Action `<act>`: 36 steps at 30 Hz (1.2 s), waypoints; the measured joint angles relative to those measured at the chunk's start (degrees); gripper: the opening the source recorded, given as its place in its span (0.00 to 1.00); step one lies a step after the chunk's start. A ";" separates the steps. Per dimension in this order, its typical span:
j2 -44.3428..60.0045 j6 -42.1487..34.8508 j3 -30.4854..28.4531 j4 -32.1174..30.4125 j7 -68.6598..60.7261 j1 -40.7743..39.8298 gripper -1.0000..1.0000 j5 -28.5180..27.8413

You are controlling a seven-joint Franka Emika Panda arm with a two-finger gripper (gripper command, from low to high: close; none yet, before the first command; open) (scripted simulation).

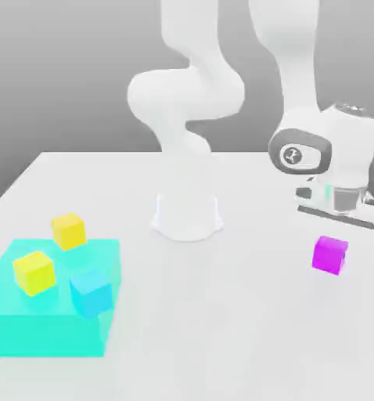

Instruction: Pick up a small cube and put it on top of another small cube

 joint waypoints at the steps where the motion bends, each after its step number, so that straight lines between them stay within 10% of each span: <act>1: -0.96 -0.45 0.90 -0.28 -2.16 0.01 0.00 2.97; 9: -7.44 -4.30 0.92 -2.37 -13.97 2.41 0.00 18.78; 36: -37.62 -34.08 -44.31 -3.43 -16.69 -53.84 0.00 8.56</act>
